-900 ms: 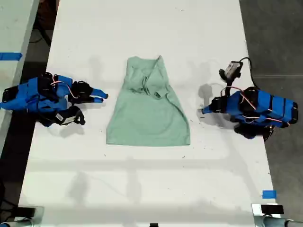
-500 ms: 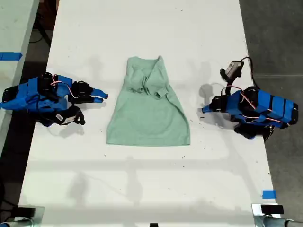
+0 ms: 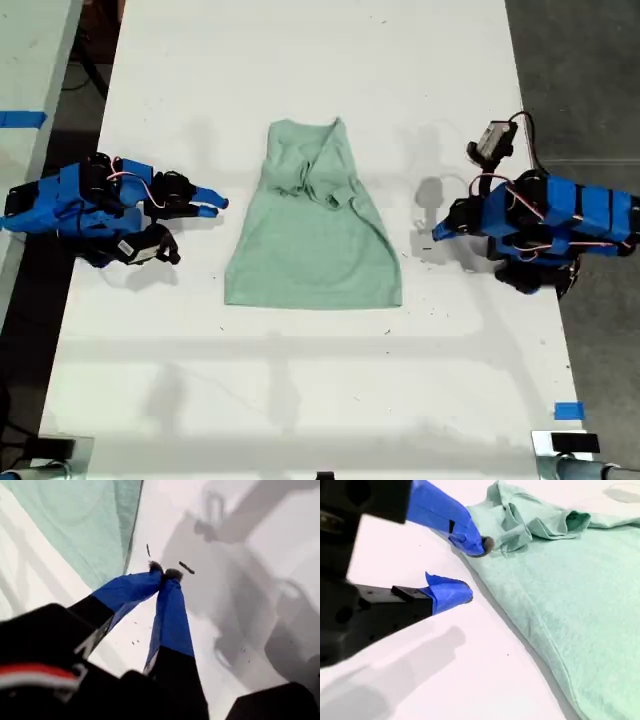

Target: Fold t shirt

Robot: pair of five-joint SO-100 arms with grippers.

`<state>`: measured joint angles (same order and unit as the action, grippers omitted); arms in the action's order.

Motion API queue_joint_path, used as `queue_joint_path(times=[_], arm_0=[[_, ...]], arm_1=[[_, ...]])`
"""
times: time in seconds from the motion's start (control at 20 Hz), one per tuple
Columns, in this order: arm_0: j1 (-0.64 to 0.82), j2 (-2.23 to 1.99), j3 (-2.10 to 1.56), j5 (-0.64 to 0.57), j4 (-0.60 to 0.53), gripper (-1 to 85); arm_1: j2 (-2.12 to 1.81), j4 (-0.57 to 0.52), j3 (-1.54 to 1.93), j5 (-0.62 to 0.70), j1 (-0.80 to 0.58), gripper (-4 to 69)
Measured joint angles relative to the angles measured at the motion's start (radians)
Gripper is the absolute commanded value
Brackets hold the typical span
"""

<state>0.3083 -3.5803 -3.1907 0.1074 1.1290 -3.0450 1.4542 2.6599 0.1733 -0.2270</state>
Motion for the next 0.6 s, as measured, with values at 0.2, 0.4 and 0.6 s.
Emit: queue_joint_path(times=[0.2, 0.4, 0.6], arm_0=[[0.0, 0.0, 0.0, 0.0, 0.0, 11.3], [0.0, 0.0, 0.0, 0.0, 0.0, 11.3], [0.0, 0.0, 0.0, 0.0, 0.0, 11.3]], arm_1=[[0.425, -0.061, -0.236, -0.074, 0.114, 23.8], [0.793, -0.115, -0.426, -0.075, 0.144, 20.0], [1.026, -0.209, -0.479, -0.069, 0.155, 19.4]])
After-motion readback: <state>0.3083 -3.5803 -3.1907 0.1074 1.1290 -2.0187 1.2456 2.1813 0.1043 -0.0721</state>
